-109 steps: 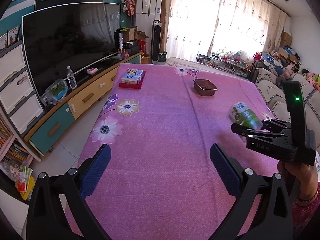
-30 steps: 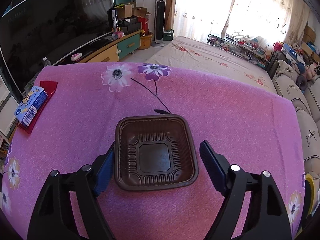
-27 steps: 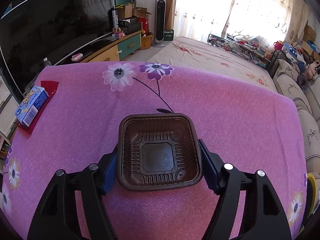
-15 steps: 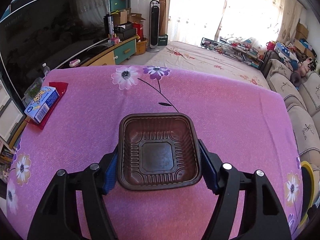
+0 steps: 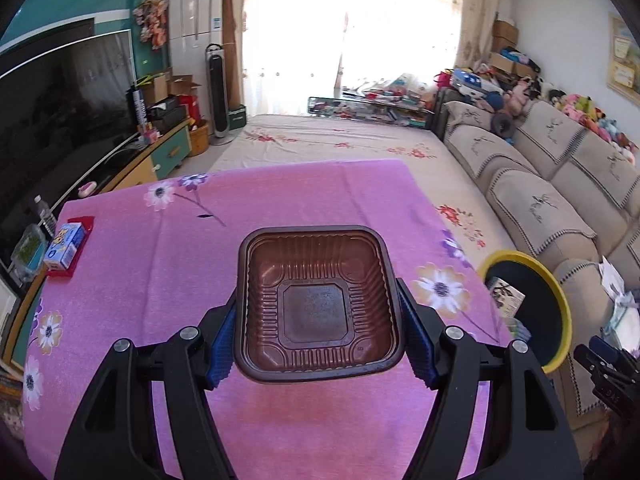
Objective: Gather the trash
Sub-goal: 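Carry the brown tray over the yellow bin and open the left gripper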
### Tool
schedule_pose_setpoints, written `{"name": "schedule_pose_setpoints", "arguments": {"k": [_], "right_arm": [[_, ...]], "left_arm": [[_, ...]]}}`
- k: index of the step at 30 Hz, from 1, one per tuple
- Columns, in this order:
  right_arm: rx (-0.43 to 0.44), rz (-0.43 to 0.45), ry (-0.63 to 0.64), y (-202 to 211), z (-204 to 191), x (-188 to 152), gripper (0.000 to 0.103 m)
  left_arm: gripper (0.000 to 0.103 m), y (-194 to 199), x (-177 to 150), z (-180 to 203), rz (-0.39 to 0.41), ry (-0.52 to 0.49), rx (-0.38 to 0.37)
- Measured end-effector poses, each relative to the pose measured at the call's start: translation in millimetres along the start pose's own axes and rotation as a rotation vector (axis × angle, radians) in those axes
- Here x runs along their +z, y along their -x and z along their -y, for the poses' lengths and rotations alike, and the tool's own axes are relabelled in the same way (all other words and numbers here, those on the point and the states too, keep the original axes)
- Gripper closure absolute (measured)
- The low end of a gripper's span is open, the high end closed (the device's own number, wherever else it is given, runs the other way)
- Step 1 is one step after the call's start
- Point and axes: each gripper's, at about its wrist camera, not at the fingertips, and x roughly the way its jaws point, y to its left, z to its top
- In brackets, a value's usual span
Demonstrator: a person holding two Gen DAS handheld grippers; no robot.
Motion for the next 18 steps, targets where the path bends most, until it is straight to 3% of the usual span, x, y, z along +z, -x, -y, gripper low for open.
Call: {"name": "schedule_pose_setpoints", "arguments": {"k": [10, 18], "right_arm": [[-0.062, 0.051, -0.047, 43.8, 45.8, -21.3, 0.04], [-0.099, 0.067, -0.116, 52.0, 84.2, -30.7, 0.04]], "left_arm": [[0.034, 2.6, 0.0, 143.7, -0.025, -0.18, -0.179], [0.034, -35.9, -6.7, 242.2, -0.1, -0.292, -0.268]]}}
